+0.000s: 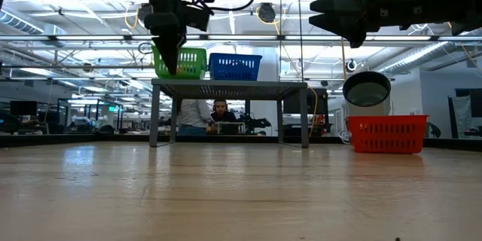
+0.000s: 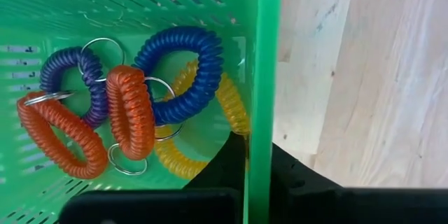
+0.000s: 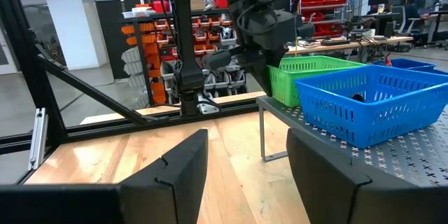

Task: Pick & Place Office Desk Supplies
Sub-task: Put the green bin on the shelf

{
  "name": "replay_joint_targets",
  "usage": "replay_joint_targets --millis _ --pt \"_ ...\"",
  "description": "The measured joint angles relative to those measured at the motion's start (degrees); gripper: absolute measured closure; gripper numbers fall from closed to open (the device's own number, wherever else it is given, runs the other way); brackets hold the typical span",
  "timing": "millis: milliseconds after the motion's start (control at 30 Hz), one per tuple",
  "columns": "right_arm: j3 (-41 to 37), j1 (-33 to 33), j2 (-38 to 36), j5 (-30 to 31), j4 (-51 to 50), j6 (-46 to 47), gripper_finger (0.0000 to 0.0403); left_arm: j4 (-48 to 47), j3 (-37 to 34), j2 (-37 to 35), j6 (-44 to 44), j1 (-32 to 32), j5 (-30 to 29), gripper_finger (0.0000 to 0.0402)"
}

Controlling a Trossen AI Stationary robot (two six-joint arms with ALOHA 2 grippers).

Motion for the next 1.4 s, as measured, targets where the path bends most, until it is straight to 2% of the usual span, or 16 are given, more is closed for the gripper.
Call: replay_joint_targets --millis 200,433,1400 --pt "0.0 0.0 0.0 0.0 0.0 0.0 0.0218 1.3 0.0 0.0 0.7 0.0 0.0 0.0396" --pt "0.0 0.0 0.0 0.0 0.0 0.0 0.0218 2.8 0.0 0.0 0.7 0.0 0.0 0.0375" --pt "0.0 0.0 0.0 0.0 0.0 0.0 0.0218 2.8 0.0 0.0 -1.9 0.0 -0.1 0.0370"
